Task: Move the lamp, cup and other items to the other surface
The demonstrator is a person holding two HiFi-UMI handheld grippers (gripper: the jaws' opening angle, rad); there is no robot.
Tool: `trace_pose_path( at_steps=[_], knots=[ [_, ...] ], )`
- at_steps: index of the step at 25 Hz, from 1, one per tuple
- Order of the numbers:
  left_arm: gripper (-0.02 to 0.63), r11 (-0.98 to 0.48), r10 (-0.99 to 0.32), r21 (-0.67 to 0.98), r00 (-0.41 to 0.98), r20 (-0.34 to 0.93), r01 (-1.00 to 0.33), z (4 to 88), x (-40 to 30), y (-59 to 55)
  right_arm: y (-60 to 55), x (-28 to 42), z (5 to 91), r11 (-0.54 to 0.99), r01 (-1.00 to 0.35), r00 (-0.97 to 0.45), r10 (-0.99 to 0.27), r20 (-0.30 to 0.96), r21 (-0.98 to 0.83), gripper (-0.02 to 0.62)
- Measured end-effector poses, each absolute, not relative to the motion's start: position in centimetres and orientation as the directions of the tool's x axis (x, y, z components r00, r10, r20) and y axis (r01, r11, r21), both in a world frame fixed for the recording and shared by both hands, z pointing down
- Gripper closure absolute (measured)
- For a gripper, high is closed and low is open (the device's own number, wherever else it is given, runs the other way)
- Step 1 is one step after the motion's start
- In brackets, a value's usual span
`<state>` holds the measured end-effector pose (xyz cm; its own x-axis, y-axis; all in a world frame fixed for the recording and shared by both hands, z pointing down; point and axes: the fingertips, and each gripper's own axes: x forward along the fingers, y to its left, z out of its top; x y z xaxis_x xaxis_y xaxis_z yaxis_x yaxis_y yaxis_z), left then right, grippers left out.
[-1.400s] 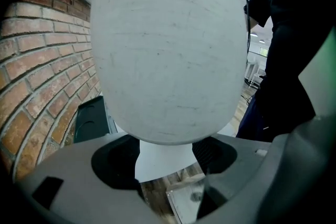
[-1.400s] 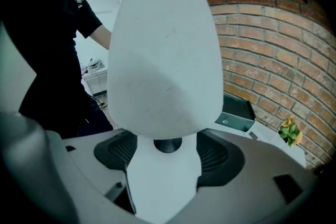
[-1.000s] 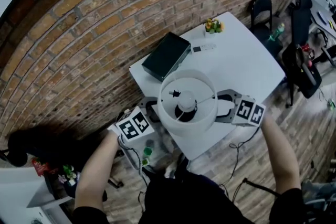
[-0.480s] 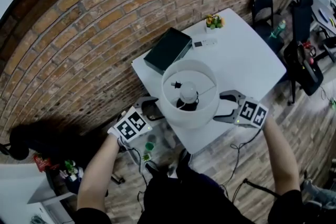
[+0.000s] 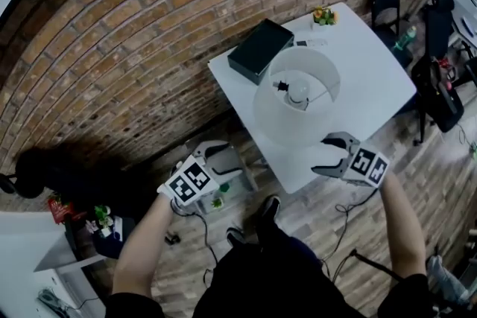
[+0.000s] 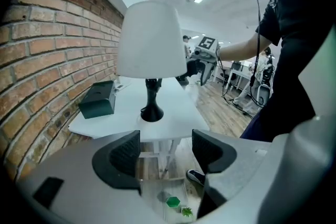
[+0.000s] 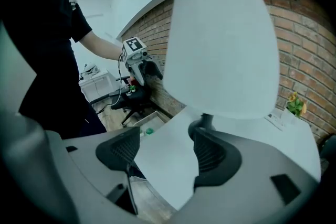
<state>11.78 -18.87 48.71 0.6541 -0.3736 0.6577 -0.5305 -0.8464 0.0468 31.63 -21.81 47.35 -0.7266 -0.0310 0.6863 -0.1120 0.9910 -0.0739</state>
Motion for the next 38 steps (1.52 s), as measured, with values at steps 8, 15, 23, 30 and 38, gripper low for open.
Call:
trace_pose_path(
  at_steps=[8, 15, 23, 30, 38],
  knots=[
    [0.304, -0.807, -0.410, 0.045, 0.613, 0.675, -0.589, 50.0, 6.1, -7.7, -12.0, 22.2, 49.1, 0.999, -0.033, -0.691, -0.010, 0.723, -0.017, 0.282],
    [0.304, -0.635, -0.532, 0.068, 0.500, 0.684, -0.770, 52.9, -2.1, 2.5, -5.7, 12.8, 53.3, 0.985, -0.162, -0.688, -0.150, 0.710, 0.052, 0.300],
    [0.304, -0.434, -0.615, 0.152, 0.415, 0.671, -0.888, 57.1, -7.1, 10.0, -1.5, 7.8, 59.0, 0.931, -0.359, -0.659, -0.204, 0.724, -0.064, 0.317],
    [0.307, -0.319, -0.635, 0.207, 0.370, 0.678, -0.925, 62.2, -7.1, 10.9, -1.8, 5.9, 65.5, 0.921, -0.383, -0.626, -0.202, 0.753, -0.072, 0.318],
    [0.311, -0.207, -0.607, 0.222, 0.304, 0.735, -0.953, 69.2, -6.6, 10.7, -3.1, 4.1, 75.3, 0.912, -0.384, -0.633, -0.145, 0.761, -0.146, 0.328]
  ],
)
